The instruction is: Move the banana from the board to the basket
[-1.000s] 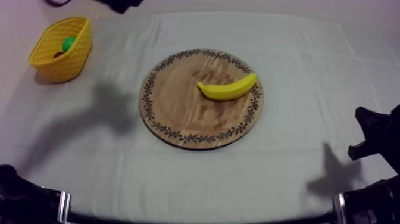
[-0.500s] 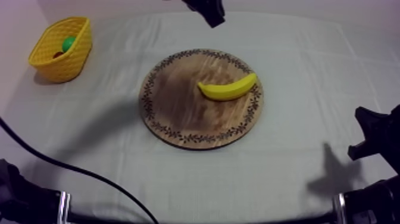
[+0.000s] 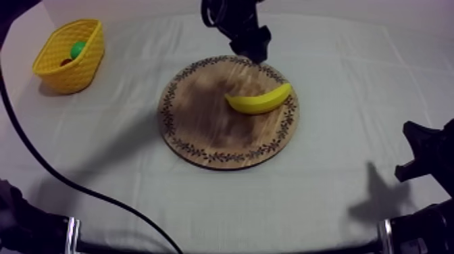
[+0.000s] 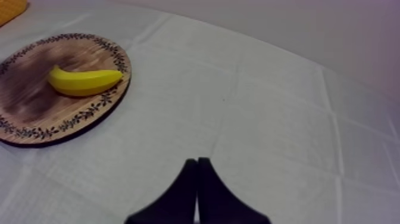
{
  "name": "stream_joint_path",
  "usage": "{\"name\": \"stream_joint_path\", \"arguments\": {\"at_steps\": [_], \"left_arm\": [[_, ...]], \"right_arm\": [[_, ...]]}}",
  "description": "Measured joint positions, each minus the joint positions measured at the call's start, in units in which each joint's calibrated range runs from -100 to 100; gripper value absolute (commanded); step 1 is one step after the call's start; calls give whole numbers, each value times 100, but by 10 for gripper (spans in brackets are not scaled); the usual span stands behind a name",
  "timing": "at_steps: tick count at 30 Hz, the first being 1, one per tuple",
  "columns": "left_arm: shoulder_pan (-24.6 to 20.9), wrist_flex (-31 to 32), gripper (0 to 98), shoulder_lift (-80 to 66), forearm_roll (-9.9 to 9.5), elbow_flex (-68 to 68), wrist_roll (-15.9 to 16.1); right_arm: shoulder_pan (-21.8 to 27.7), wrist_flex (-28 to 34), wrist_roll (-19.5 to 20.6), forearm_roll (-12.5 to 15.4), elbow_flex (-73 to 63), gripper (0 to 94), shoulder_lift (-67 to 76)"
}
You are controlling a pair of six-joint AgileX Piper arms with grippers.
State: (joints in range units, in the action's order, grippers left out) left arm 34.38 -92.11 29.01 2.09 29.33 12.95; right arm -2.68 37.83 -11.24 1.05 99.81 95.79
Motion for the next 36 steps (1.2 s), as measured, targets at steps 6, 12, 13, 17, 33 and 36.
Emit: {"name": "stream_joint_path", "arguments": {"at_steps": [6, 12, 13, 17, 33, 36], "left_arm": [[4, 195, 786, 344, 6, -213, 40], [4, 338, 776, 822, 70, -199, 111], [4, 356, 775, 900, 85, -177, 126], [26, 373, 764, 1310, 156, 38, 188], [69, 258, 723, 2533, 388, 799, 321], [76, 139, 709, 2734, 388, 1008, 334]], "right_arm": [[0, 0, 0, 0, 0, 2, 0], [0, 0, 0, 0, 0, 2, 0], [0, 0, 0, 0, 0, 2, 0], [0, 0, 8, 0, 0, 2, 0], [0, -3, -6, 0, 0, 2, 0], [0, -3, -6, 0, 0, 2, 0]]}}
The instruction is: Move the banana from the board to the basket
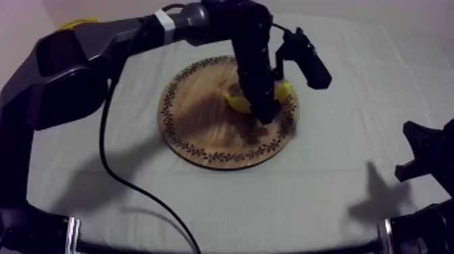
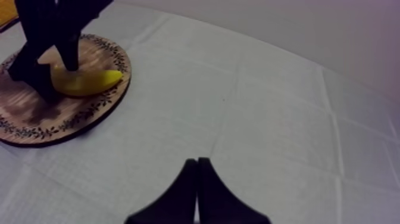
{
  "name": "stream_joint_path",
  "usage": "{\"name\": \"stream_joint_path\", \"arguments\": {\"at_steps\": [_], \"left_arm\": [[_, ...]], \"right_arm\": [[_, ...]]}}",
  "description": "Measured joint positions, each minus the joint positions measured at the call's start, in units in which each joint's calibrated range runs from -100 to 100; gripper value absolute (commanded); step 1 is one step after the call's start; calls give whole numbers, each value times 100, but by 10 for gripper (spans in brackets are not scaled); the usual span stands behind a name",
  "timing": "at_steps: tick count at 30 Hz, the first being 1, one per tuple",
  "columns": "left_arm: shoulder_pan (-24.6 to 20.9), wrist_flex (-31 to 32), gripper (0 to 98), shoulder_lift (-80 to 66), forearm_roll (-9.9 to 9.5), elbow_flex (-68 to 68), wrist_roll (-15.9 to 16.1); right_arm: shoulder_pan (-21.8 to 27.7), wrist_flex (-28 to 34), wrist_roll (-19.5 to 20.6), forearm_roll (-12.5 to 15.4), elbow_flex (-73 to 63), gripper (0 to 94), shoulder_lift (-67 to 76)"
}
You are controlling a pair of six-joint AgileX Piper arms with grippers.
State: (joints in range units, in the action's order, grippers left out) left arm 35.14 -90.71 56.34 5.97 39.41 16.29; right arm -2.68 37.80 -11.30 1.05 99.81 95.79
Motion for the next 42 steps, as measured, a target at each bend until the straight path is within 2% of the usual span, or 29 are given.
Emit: {"name": "stream_joint_path", "arguments": {"at_steps": [7, 10, 15, 19, 27, 30, 34, 42], "left_arm": [[20, -401, 641, 452, 0, 664, 35], [27, -586, 510, 652, 17, 989, 17], [46, -787, 206, 855, 26, 1460, -95], [51, -865, 92, 884, 27, 1566, -191], [-29, -914, 56, 173, -112, 989, -418], [-120, -892, 54, -337, -220, 587, -566], [-349, -912, 53, -1226, -407, -34, -768], [-948, -912, 54, -2886, -522, -928, -944]], "right_arm": [[0, 0, 0, 0, 0, 2, 0], [0, 0, 4, 0, 0, 2, 0], [0, 0, 4, 0, 0, 2, 0], [0, 0, 4, 0, 0, 2, 0], [0, 0, 4, 0, 0, 2, 0], [0, 0, 4, 0, 0, 2, 0], [0, 0, 4, 0, 0, 2, 0], [0, 1, 4, 0, 0, 2, 0]]}}
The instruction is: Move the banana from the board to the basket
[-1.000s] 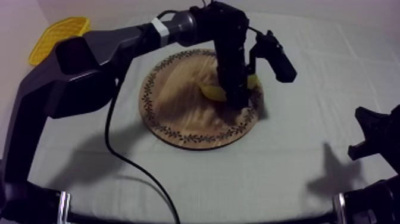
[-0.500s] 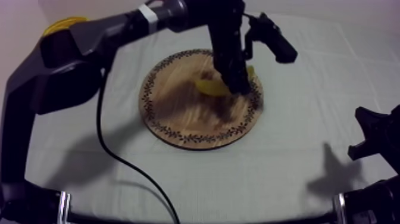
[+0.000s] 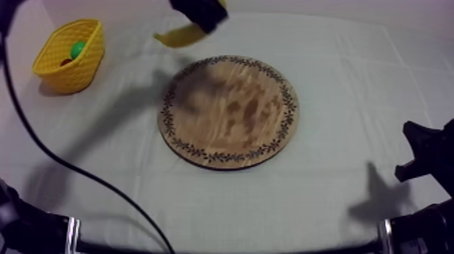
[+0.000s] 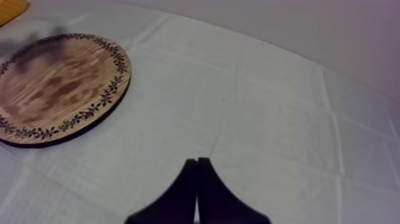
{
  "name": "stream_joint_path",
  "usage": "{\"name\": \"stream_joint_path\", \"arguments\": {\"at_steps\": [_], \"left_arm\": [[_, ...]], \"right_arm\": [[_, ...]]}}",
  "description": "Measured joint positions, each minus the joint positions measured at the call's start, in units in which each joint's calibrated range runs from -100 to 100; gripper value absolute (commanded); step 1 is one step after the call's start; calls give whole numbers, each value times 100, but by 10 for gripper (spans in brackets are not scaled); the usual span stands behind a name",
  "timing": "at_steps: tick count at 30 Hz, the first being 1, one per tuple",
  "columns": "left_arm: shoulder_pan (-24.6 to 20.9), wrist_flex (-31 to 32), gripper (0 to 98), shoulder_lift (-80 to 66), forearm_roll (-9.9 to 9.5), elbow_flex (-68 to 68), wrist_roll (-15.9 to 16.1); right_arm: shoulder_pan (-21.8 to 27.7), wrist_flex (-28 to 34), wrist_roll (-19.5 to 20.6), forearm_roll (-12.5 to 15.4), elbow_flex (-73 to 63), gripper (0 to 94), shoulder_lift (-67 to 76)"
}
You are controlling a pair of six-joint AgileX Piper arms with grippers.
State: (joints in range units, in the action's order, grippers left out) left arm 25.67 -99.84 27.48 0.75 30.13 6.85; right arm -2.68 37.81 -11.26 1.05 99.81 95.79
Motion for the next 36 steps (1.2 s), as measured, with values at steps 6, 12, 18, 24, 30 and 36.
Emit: {"name": "stream_joint_path", "arguments": {"at_steps": [6, 12, 18, 24, 30, 36], "left_arm": [[-613, 0, 55, -921, -20, -460, 89], [-1221, 3, 56, -1235, -76, -677, 260], [-1806, 4, 55, -1206, -76, -770, 443], [-2369, 7, 61, -966, -76, -660, 604], [-2837, 12, 188, -614, -76, -476, 772], [-3061, 12, 397, -496, -76, -458, 849]], "right_arm": [[0, 0, 0, 0, 0, 2, 0], [0, 0, 0, 0, 0, 2, 0], [0, 0, 0, 0, 0, 2, 0], [0, 0, 0, 0, 0, 2, 0], [0, 0, 0, 0, 0, 2, 0], [0, 0, 0, 0, 0, 2, 0]]}}
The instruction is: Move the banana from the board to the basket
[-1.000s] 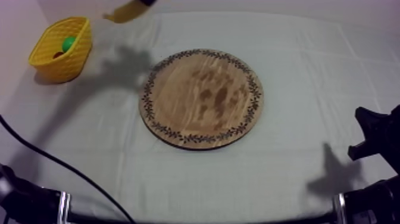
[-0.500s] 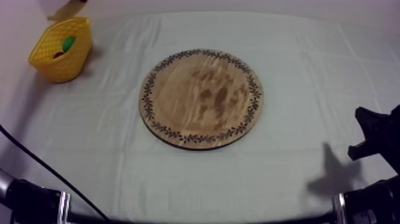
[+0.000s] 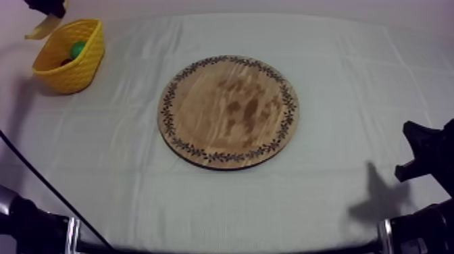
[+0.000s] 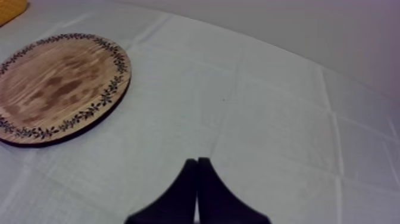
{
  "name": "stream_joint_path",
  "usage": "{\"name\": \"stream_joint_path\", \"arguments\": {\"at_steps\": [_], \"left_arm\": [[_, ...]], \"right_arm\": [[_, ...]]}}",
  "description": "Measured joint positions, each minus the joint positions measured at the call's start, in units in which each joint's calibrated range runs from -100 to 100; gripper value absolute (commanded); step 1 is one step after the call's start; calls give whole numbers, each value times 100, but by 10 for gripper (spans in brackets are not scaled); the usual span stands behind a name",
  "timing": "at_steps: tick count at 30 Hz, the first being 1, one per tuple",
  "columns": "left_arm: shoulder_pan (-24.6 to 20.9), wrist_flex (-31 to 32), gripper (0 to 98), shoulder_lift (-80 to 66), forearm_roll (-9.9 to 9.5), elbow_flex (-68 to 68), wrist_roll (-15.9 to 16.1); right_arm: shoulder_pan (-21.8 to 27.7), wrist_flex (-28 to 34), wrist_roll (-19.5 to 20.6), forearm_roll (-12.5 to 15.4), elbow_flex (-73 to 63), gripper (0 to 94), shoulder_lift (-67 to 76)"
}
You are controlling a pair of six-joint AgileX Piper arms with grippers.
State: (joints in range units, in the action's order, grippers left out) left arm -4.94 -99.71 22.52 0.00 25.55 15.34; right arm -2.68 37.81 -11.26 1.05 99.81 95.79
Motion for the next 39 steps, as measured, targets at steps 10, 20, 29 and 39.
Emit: {"name": "stream_joint_path", "arguments": {"at_steps": [10, 20, 29, 39], "left_arm": [[-84, -2, 549, -124, 100, -170, -52], [-106, 66, 501, -1032, 161, -664, -275], [-43, 193, 222, -2711, 189, -1793, -438], [155, 1019, 37, -4662, 164, -3242, -733]], "right_arm": [[0, 0, 0, 0, 0, 2, 0], [0, 2, 0, 0, 0, 2, 0], [0, 2, 0, 0, 0, 2, 0], [0, 2, 0, 0, 0, 2, 0]]}}
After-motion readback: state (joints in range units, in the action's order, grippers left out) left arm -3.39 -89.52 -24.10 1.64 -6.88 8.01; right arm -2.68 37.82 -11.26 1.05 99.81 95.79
